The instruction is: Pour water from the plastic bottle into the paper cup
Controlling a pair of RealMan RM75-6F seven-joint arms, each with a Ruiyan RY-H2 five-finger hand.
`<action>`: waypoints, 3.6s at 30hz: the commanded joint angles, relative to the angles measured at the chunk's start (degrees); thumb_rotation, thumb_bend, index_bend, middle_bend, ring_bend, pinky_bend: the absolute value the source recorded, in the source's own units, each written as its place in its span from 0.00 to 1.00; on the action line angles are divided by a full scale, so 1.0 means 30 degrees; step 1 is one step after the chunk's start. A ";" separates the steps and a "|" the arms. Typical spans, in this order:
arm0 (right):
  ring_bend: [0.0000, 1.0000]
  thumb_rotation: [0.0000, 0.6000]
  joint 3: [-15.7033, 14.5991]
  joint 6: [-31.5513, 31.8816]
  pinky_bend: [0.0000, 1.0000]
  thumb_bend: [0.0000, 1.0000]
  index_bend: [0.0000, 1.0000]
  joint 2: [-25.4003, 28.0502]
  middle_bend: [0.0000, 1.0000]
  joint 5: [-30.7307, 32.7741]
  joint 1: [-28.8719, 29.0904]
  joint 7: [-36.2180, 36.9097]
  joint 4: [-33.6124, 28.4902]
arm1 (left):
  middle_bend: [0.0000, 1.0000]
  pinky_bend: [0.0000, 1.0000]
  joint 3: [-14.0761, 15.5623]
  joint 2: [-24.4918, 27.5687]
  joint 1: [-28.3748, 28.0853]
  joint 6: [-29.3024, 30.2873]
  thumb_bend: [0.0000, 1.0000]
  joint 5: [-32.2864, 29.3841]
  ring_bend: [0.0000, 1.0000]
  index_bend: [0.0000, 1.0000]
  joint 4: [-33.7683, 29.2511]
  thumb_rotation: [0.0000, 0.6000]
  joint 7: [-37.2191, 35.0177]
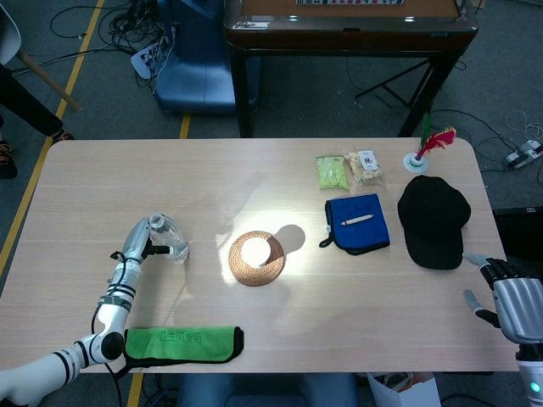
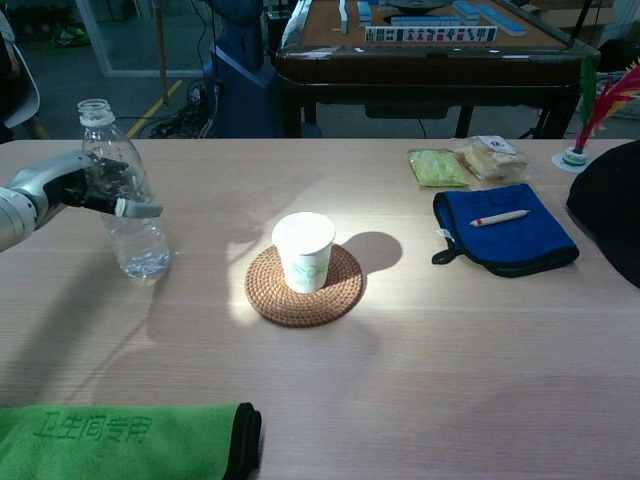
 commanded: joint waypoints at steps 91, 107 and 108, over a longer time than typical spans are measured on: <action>0.33 1.00 -0.0040 0.0087 0.46 0.32 0.28 0.0612 0.35 -0.0189 -0.0084 0.1164 -0.0105 | 0.78 0.57 0.2496 -0.1906 -0.8036 0.7153 0.07 -0.7003 0.50 0.70 -0.4988 1.00 2.8649; 0.33 1.00 -0.0075 0.0046 0.46 0.32 0.28 0.0608 0.35 -0.0219 -0.0070 0.1148 -0.0118 | 0.78 0.57 0.3013 -0.2375 -0.8239 0.7499 0.07 -0.6896 0.50 0.70 -0.4190 1.00 3.0281; 0.34 1.00 -0.0076 0.0050 0.46 0.32 0.28 0.0614 0.35 -0.0224 -0.0070 0.1164 -0.0118 | 0.78 0.57 0.3068 -0.2409 -0.8247 0.7531 0.07 -0.6885 0.50 0.70 -0.4097 1.00 3.0439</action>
